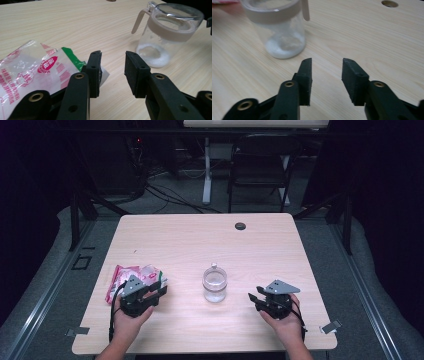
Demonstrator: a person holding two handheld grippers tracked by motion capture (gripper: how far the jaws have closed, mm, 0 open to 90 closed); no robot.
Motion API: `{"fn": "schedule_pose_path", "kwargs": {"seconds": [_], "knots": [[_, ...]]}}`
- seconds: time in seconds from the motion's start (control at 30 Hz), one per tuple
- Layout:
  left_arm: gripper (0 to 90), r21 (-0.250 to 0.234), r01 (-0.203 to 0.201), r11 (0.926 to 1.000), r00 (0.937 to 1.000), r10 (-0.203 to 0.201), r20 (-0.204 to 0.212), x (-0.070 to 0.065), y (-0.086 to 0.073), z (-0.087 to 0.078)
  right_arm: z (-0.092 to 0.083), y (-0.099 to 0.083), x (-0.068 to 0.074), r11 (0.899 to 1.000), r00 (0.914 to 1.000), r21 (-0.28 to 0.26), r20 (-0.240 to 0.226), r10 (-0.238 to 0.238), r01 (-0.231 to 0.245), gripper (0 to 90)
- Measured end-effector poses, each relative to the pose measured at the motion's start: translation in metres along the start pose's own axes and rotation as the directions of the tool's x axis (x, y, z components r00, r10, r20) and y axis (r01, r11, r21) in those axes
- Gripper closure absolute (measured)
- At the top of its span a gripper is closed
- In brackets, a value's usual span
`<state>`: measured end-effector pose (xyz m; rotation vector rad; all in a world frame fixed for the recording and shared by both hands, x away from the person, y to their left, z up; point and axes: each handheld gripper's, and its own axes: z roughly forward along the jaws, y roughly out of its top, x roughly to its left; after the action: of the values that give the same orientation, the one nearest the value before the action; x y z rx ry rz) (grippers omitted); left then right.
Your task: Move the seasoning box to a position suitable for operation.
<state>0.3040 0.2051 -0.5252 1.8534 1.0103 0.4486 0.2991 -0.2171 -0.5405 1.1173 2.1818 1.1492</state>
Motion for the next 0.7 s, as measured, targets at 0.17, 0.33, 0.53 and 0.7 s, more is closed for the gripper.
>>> {"fn": "schedule_pose_path", "kwargs": {"seconds": [0.17, 0.33, 0.53, 0.7], "knots": [[74.7, -0.013, -0.002, 0.9999, 1.0, 0.002, 0.0, -0.006, 0.004, 0.0, -0.007, 0.002, 0.004, 0.998, 0.9998, -0.063, -0.005, 0.021, -0.022, 68.1], [86.1, 0.023, -0.009, 0.9997, 0.9999, 0.01, -0.007, -0.013, 0.012, 0.008, -0.01, 0.011, 0.004, 0.994, 0.9993, -0.102, -0.004, 0.038, -0.039, 81.0], [90.0, 0.057, -0.021, 0.9982, 0.9998, 0.022, -0.005, -0.026, 0.025, 0.021, -0.008, 0.027, 0.009, 0.997, 0.9998, -0.074, -0.002, 0.02, -0.02, 87.4], [90.0, 0.067, -0.009, 0.9977, 0.9996, 0.007, 0.026, -0.035, 0.033, 0.033, 0.001, 0.039, 0.008, 0.998, 0.9997, -0.059, -0.013, 0.019, -0.02, 87.6]]}}
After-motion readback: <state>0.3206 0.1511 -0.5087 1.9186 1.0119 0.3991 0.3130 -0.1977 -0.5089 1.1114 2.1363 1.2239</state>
